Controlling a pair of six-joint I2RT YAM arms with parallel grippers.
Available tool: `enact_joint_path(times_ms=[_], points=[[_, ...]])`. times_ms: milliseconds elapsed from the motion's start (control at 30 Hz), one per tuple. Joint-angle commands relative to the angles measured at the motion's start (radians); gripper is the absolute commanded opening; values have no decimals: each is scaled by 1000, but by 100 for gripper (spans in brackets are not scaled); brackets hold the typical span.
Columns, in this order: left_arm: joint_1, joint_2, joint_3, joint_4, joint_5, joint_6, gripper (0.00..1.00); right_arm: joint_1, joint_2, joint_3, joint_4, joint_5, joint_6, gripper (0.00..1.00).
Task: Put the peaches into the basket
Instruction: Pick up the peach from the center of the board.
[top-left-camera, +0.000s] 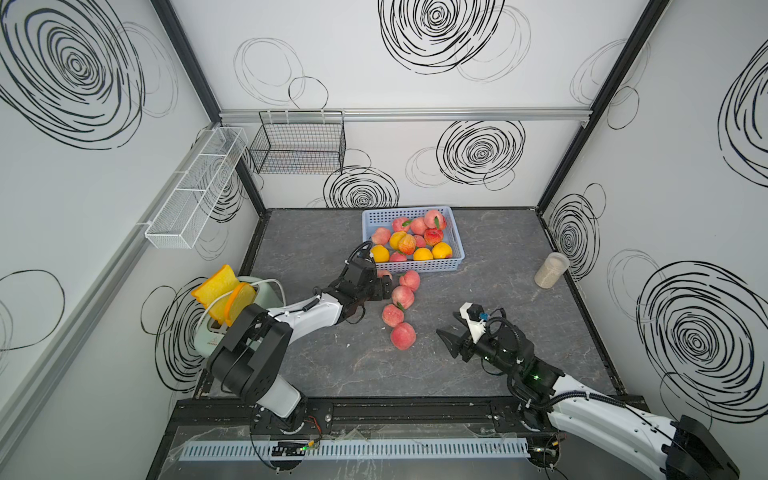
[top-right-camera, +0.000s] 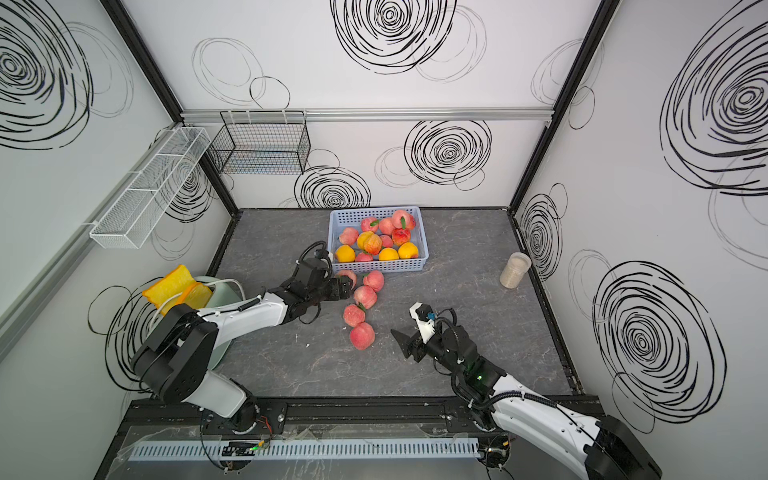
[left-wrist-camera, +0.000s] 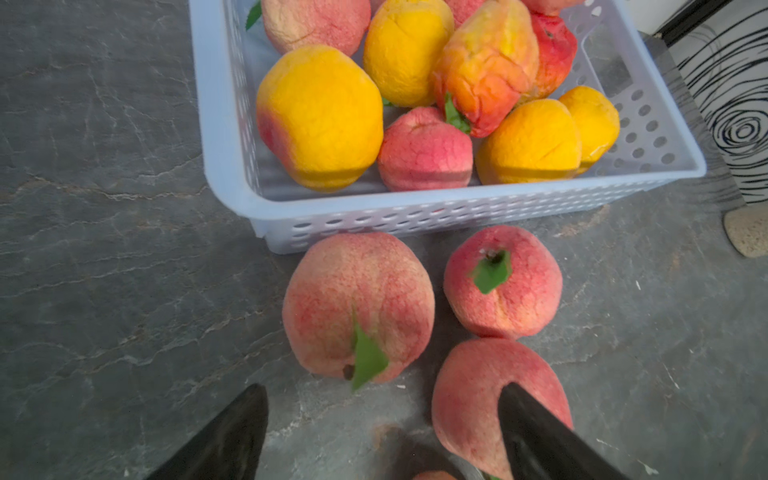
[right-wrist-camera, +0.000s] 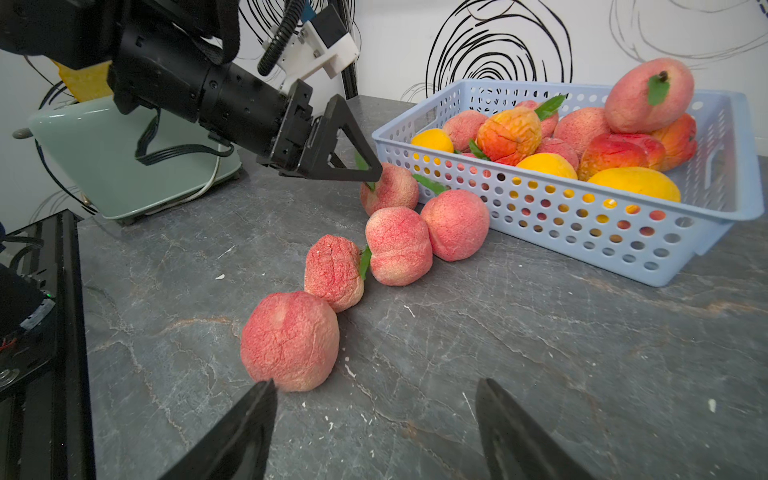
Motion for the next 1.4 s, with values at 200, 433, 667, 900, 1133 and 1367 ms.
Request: enact_joint_path(times_ms=[200, 433, 667, 900, 1133, 1367], points=[[3, 85, 34, 116, -22, -40, 92, 13, 3, 29, 32, -5, -25, 78], [0, 128, 49, 142, -26, -55, 92, 21, 3, 29, 34, -7, -30, 78], [-3, 161, 72, 157, -36, -69, 92, 26, 4, 30, 34, -5, -31, 78], [0, 183, 82, 164, -40, -81, 87, 33, -3, 30, 32, 1, -37, 78], [-3, 231, 101, 169, -51, -83, 90, 39, 3, 34, 28, 8, -41, 77], [-3, 239, 78, 203, -57, -97, 77, 47, 4, 34, 31, 15, -43, 77]])
